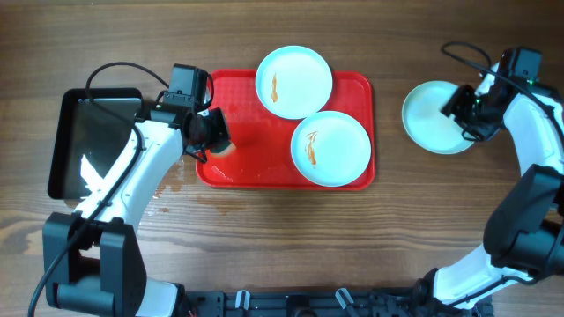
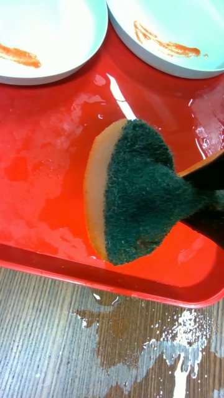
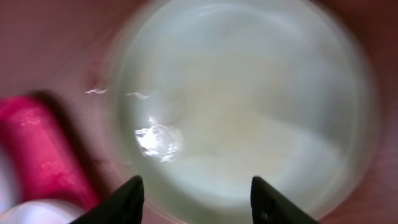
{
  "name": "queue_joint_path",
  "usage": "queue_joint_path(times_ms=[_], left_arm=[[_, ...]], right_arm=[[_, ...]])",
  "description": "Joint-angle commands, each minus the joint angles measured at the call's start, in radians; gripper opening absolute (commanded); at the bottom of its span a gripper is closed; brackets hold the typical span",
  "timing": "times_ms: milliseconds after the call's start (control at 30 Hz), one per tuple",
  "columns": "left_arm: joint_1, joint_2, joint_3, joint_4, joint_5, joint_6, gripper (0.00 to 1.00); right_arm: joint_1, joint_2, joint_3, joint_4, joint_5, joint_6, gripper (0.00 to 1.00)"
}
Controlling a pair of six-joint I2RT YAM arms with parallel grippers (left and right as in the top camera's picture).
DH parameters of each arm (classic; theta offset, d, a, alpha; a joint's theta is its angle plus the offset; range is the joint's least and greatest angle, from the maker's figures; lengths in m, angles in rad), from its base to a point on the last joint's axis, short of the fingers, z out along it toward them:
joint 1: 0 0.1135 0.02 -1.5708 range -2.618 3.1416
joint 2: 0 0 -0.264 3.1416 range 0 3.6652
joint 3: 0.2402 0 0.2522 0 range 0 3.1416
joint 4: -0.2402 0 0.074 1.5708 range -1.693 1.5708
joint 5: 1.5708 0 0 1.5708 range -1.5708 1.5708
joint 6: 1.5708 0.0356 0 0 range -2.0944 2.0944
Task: Clean dirty plates on tray and stack at the side
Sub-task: 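Set the plate on the table right of the tray, release it, then grasp the top plate's rim with the right gripper, pull it down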
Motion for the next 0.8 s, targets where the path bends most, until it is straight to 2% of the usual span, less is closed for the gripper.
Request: queue_joint_path(times_ms=[0,67,133,200,233,300,467,600,767], left_arm=[[0.003,0.007,-0.006,0.010,0.008,-0.013,0.04],[0.003,0.007,-0.006,0.014,0.008,-0.013,0.04],[0.003,0.011,-0.006,0.021,0.008,-0.013,0.04],[0.003,0.028,-0.006,0.019,0.008,-0.013,0.04],[0.002,0.038,-0.006,0.013,0.008,-0.013,0.04],[0.001,0.055,-0.006,0.006,0.008,-0.013,0.04],[0.001,0.067,-0.006,0.018,0.008,-0.013,0.04],[0.001,0.067,-0.006,0.017,0.009,-0.013,0.04],[0.001,0.067,-0.006,0.018,0.019,-0.013,0.04]], right_arm=[[0.089,-0.002,-0.001,0.105,-0.365,-0.024,0.55],[0.181,-0.002,-0.001,0.180,-0.325,0.027,0.55],[0.285,0.007,-0.001,0.253,-0.217,0.056,0.59],[0.404,0.032,-0.001,0.322,-0.069,0.071,0.73],[0.454,0.051,0.000,0.351,-0.006,0.077,0.74],[0.508,0.090,0.003,0.396,0.040,0.099,0.66],[0.559,0.224,0.041,0.445,0.101,0.098,0.66],[0.560,0.320,0.041,0.538,0.088,0.094,0.61],[0.560,0.359,0.041,0.628,0.088,0.099,0.54]])
